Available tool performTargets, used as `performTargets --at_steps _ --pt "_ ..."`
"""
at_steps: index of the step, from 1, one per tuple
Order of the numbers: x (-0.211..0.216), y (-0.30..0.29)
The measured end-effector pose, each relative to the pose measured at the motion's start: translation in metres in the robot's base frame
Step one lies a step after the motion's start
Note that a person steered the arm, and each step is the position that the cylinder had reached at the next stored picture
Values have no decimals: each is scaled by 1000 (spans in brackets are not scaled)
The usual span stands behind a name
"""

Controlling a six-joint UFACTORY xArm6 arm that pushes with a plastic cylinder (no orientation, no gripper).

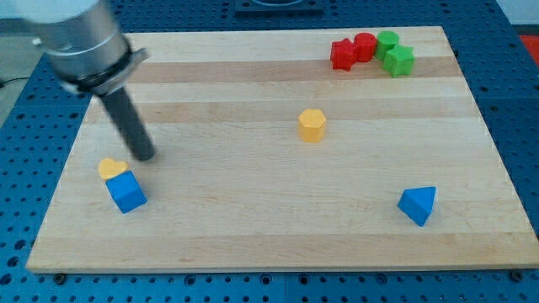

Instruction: Push the yellow hexagon into a group of blocks

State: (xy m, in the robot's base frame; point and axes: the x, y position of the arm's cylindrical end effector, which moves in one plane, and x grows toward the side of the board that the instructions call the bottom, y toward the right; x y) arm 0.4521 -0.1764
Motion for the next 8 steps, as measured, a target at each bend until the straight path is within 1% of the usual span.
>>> performTargets --at_steps 1,2,3,4,5,6,7,8 --pt "-39 66" --pt "-57 173" --pt "-52 267" --pt "-18 277" --pt "15 272" --pt "51 249" --pt "64 191" --pt "69 117"
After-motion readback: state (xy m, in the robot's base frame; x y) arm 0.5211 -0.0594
